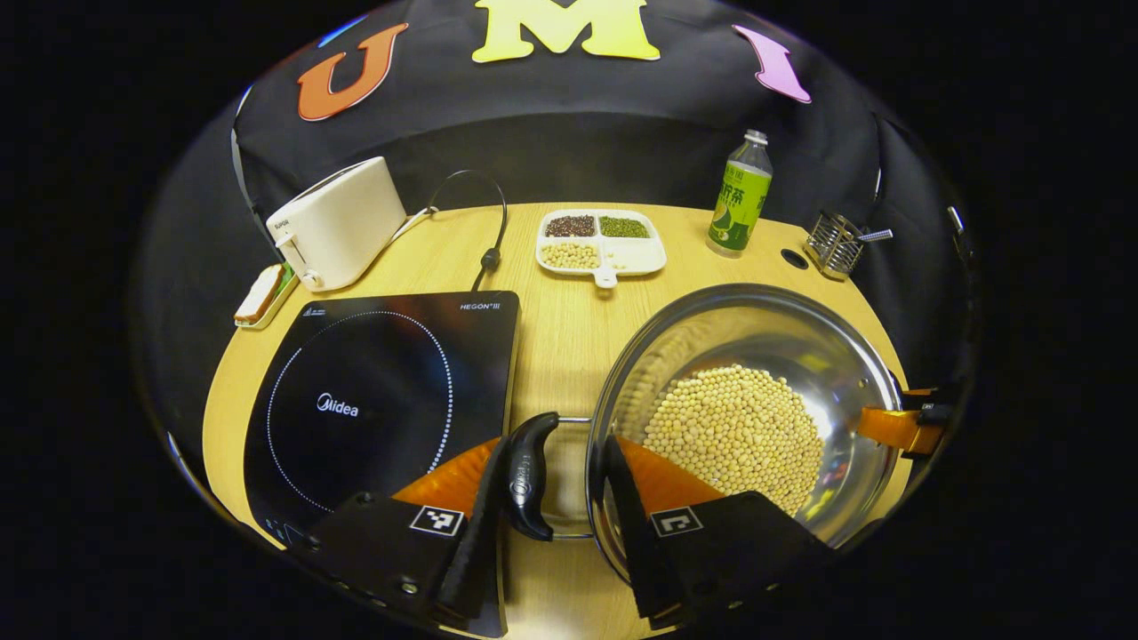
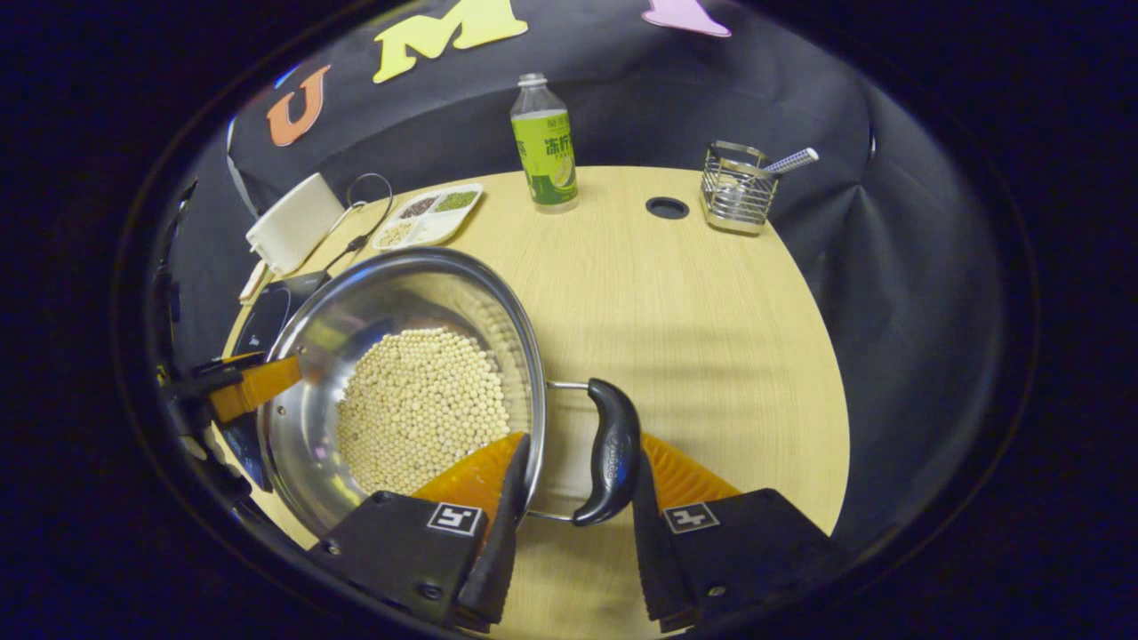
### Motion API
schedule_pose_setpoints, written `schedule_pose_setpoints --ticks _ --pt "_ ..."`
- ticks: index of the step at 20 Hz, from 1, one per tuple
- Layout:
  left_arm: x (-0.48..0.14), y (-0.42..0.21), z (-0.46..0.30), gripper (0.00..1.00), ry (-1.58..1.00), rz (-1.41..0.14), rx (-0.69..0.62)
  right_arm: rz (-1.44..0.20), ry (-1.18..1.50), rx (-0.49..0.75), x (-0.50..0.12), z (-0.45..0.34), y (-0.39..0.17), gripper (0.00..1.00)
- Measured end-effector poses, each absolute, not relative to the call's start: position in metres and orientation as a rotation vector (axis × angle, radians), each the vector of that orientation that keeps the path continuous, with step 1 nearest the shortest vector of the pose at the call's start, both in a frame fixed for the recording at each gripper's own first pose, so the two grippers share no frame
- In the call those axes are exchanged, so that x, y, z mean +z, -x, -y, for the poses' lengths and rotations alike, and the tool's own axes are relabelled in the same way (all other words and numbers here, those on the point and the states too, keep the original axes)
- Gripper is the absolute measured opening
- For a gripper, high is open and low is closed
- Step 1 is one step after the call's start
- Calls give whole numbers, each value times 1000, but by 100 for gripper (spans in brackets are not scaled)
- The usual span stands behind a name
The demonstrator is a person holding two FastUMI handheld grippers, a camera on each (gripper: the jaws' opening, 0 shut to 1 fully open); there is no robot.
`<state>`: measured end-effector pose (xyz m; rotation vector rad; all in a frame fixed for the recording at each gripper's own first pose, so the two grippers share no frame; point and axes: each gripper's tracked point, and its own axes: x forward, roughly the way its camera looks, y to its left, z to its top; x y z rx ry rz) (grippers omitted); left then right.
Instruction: First push the handle of the pot to place it horizontally, then grasp the pot with both hands and set it on the induction cooktop.
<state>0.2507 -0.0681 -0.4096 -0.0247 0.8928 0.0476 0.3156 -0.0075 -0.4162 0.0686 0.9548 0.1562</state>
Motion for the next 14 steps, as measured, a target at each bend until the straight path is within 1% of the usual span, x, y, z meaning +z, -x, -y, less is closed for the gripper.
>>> schedule_pose_setpoints --ticks 1,2,5,7,8,10,14 --pt "-411 -250 68 72 21 -893 48 -952 -74 155 -416 7 -316 58" --pt "-409 -251 68 61 21 -891 52 -949 -71 156 -416 7 -316 56" --pt "-410 -249 69 61 24 -905 49 -948 -57 151 -415 7 -314 55" --pt "-408 -248 70 59 40 -908 33 -935 -54 141 -409 9 -308 55" --pt "-404 -247 70 59 41 -900 27 -921 -55 137 -404 8 -307 58" --pt "-393 -247 67 59 36 -874 16 -898 -47 129 -394 6 -304 55" --pt "-371 -242 55 59 33 -838 5 -864 -50 123 -372 -6 -295 55"
